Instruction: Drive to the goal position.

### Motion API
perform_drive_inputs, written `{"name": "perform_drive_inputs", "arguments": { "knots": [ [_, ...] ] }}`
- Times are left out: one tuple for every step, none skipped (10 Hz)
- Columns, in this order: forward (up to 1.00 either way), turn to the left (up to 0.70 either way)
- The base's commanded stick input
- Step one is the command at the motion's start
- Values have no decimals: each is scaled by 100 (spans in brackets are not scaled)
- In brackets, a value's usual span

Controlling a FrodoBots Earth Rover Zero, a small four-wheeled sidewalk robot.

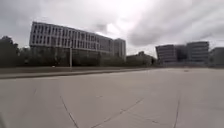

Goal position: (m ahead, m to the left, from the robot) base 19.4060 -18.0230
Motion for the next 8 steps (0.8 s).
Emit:
{"name": "perform_drive_inputs", "arguments": {
  "knots": [
    [100,-40],
    [100,-40],
    [100,-40],
    [100,-40],
    [100,-40],
    [100,-40],
    [100,-40],
    [100,-19]
  ]
}}
